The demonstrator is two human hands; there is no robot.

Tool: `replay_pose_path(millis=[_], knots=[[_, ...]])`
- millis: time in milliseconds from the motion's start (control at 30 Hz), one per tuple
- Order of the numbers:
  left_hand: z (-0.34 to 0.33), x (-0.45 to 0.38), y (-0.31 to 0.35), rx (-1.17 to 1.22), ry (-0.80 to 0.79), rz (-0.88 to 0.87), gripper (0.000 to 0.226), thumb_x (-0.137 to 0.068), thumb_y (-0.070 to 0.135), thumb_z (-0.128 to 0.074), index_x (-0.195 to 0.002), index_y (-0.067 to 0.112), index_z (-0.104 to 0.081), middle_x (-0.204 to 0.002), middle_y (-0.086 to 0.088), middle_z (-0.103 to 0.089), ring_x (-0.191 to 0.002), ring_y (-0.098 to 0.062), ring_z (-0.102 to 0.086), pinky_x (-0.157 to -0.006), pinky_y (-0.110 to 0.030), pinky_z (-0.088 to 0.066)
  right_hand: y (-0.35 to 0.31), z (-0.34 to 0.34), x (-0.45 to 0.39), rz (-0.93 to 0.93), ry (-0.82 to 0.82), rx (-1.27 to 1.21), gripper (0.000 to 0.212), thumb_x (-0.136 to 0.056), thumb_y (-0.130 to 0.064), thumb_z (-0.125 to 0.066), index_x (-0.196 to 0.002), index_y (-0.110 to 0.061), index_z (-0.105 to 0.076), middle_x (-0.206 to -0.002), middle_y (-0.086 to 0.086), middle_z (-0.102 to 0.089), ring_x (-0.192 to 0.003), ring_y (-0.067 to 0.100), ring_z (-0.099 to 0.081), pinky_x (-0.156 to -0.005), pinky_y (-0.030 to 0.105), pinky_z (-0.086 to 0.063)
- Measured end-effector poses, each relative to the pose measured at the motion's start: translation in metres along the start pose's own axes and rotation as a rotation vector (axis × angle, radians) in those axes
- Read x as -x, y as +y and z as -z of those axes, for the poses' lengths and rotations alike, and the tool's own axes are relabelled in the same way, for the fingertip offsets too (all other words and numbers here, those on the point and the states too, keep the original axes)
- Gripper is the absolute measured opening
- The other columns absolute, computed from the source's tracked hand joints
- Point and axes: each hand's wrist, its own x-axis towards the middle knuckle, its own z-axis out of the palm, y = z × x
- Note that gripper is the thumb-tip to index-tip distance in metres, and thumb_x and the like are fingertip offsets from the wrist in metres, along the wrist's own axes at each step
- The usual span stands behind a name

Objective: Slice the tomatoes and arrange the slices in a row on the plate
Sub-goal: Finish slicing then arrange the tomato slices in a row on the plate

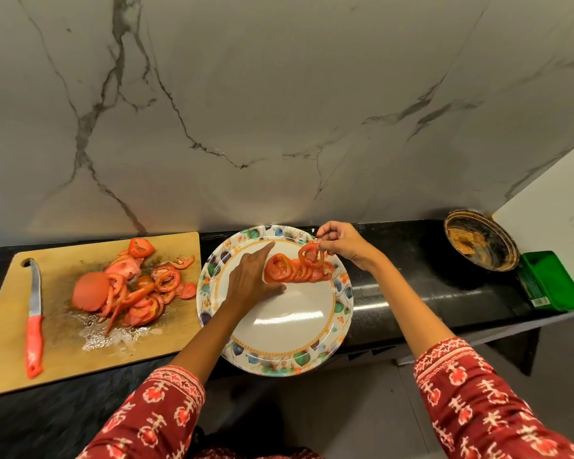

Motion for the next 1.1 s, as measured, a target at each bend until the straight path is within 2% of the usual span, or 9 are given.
replay_pose_path(millis=[100, 200, 400, 633, 900, 1100], knots=[[0.004, 0.001, -0.012, 0.031, 0.012, 0.013, 0.083, -0.07, 0.033, -0.079, -0.14, 0.018, -0.036, -0.132, -0.007, -0.054, -0.12, -0.026, -0.047, -0.098, -0.042, -0.042, 0.0, -0.003, -0.003, 0.001, -0.033, 0.0, 0.019, -0.083, 0.003, -0.064, -0.088, -0.013, -0.055, -0.077, 0.004, -0.06, -0.069, 0.011, -0.057, -0.059, 0.02, -0.045], [0.002, 0.002, -0.013, 0.057, 0.011, 0.016, 0.072, -0.075, 0.03, -0.076, -0.137, 0.017, -0.042, -0.123, -0.006, -0.061, -0.114, -0.024, -0.053, -0.093, -0.038, -0.045, -0.005, -0.008, -0.007, -0.002, -0.09, 0.02, 0.018, -0.084, 0.003, -0.062, -0.088, -0.014, -0.056, -0.078, 0.006, -0.061, -0.07, 0.011, -0.059, -0.058, 0.018, -0.047], [-0.003, -0.003, -0.006, 0.097, -0.012, 0.056, 0.067, -0.078, 0.035, -0.072, -0.136, 0.018, -0.042, -0.126, -0.006, -0.058, -0.116, -0.023, -0.049, -0.092, -0.036, -0.042, -0.016, -0.027, -0.021, -0.041, -0.227, 0.103, 0.018, -0.085, 0.005, -0.06, -0.087, -0.012, -0.056, -0.075, 0.009, -0.06, -0.069, 0.014, -0.059, -0.058, 0.019, -0.048], [-0.004, -0.003, -0.005, 0.047, -0.001, 0.064, 0.067, -0.079, 0.04, -0.07, -0.136, 0.021, -0.042, -0.125, -0.003, -0.058, -0.115, -0.02, -0.048, -0.089, -0.035, -0.043, -0.015, -0.023, -0.028, -0.048, -0.177, 0.112, 0.018, -0.086, 0.004, -0.06, -0.087, -0.012, -0.056, -0.075, 0.01, -0.061, -0.069, 0.014, -0.059, -0.056, 0.019, -0.045], [0.016, 0.004, -0.026, -0.033, 0.007, 0.064, 0.072, -0.076, 0.026, -0.075, -0.138, 0.022, -0.039, -0.121, -0.001, -0.06, -0.115, -0.02, -0.051, -0.092, -0.037, -0.047, -0.016, -0.017, -0.031, -0.024, -0.174, 0.081, 0.019, -0.084, 0.005, -0.062, -0.088, -0.012, -0.057, -0.077, 0.013, -0.061, -0.07, 0.016, -0.059, -0.06, 0.023, -0.048], [0.031, 0.009, -0.03, -0.015, -0.042, 0.034, 0.072, -0.074, 0.02, -0.076, -0.137, 0.022, -0.041, -0.117, -0.002, -0.058, -0.101, -0.015, -0.055, -0.083, -0.027, -0.047, -0.025, -0.046, -0.039, -0.074, -0.332, 0.197, 0.019, -0.083, 0.003, -0.062, -0.088, -0.014, -0.056, -0.079, 0.01, -0.06, -0.073, 0.014, -0.058, -0.065, 0.023, -0.05]])
